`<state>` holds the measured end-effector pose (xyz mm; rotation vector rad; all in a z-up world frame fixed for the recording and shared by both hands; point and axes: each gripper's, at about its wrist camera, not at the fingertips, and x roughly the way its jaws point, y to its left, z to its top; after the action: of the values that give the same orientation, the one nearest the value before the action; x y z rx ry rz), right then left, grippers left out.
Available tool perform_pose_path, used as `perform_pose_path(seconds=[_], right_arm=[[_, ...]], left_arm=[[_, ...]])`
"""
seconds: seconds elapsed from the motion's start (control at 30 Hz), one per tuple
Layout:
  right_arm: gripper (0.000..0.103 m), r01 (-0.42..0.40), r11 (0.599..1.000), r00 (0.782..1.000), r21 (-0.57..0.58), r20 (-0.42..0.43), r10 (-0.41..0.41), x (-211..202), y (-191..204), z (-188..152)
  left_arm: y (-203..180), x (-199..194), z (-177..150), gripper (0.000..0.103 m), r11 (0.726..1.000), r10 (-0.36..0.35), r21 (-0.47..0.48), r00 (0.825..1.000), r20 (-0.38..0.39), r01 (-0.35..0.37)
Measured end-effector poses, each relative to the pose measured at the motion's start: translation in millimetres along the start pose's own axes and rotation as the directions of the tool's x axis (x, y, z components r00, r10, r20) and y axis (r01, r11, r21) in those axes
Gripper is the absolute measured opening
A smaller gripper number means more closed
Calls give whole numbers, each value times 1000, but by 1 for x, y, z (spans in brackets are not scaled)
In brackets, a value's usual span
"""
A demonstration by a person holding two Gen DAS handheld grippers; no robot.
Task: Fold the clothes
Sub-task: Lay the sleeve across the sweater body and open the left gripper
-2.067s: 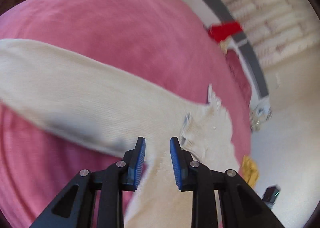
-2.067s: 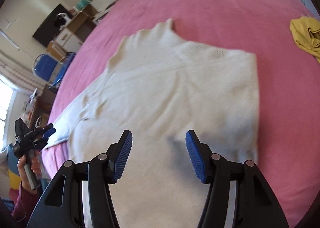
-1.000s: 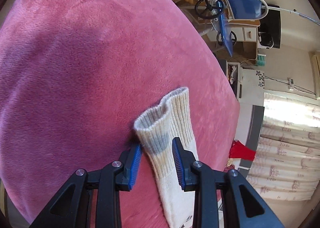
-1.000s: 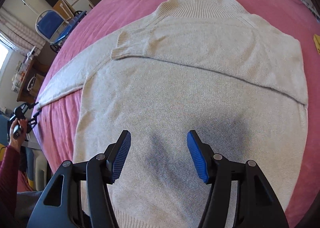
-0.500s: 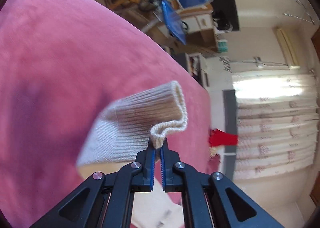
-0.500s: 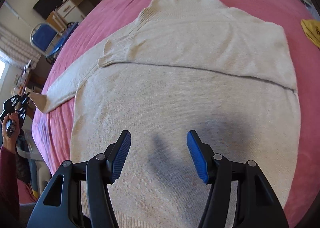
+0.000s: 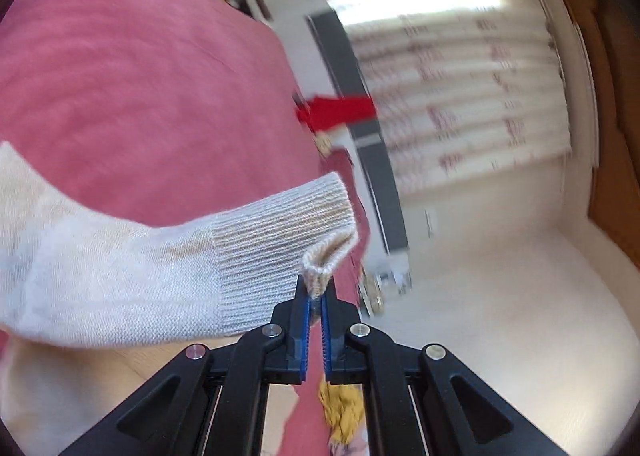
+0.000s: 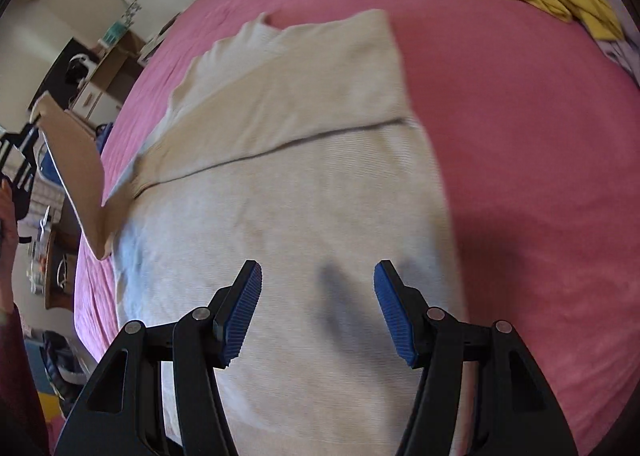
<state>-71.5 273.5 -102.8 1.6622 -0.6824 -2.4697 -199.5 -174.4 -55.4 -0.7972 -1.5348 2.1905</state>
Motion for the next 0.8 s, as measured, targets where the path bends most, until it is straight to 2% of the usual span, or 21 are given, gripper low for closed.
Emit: perform_pose_path(seconds=[0.17,0.3,0.53,0.6,0.7,0.73,0.77,0.8], right_arm=[[62,1,998,1000,66,-7,-1,0,-43,-4],[62,-4,995,1000,100,-3,4,0,-63,-7],[62,2,990,1000,139,10,-4,4,-88,-2],[62,-4,989,1000,148,18,1,4,-91,1],[62,-16,987,999,160,30,12,3,-93,8],[62,-17,987,999,158,35,12,3,-93,10],[62,-22,987,999,156,38,16,2,-93,12],[62,-26,987,999,156,40,20,1,-93,15]], left_arm=[[-33,75,-69,3,994,7,110,988,-156,11],[-43,124,-126,3,983,50,181,960,-275,1],[-33,176,-210,4,954,183,294,888,-422,-57],[-27,190,-226,4,949,211,309,860,-464,-66],[-6,212,-243,24,940,282,324,779,-560,-108],[1,216,-246,29,940,295,320,758,-582,-120],[7,214,-247,31,943,292,307,755,-586,-127],[12,208,-245,34,952,273,277,761,-589,-127]])
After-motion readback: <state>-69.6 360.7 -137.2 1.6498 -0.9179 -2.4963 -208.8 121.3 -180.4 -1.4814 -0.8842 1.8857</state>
